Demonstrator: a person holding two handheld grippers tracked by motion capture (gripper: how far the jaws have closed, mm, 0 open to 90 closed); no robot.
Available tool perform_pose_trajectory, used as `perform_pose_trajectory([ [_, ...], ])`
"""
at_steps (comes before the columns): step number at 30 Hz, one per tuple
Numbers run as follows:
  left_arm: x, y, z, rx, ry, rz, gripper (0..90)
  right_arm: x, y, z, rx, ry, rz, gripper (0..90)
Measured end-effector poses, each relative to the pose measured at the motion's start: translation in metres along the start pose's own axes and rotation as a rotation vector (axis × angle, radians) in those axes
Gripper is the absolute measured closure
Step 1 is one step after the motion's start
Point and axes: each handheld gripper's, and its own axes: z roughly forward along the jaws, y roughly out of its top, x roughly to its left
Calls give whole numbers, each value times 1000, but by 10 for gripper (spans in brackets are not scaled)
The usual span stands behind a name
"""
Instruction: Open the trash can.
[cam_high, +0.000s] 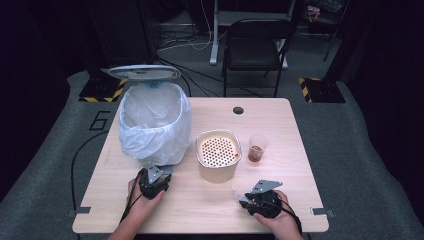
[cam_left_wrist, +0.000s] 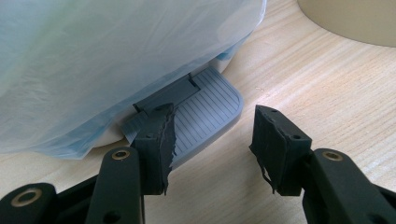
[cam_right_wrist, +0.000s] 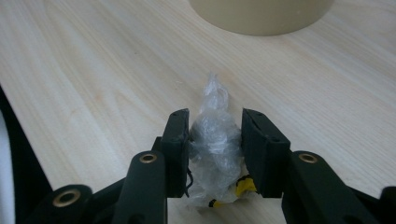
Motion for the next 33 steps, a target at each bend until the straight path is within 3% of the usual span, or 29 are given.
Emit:
perform_pose_trajectory([
  [14, -1, 0, 0, 1, 0, 3, 493, -4, 1, -2, -5, 9, 4, 659],
  [17, -1, 0, 0, 1, 0, 2, 493, -5, 3, -5, -30, 6, 22, 659],
  [21, 0, 0, 0, -5, 2, 0, 493, -8, 7, -11, -45, 35, 31, 659],
  [33, 0, 0, 0, -5, 1, 2, 493, -10, 39, -44, -87, 34, -1, 660],
])
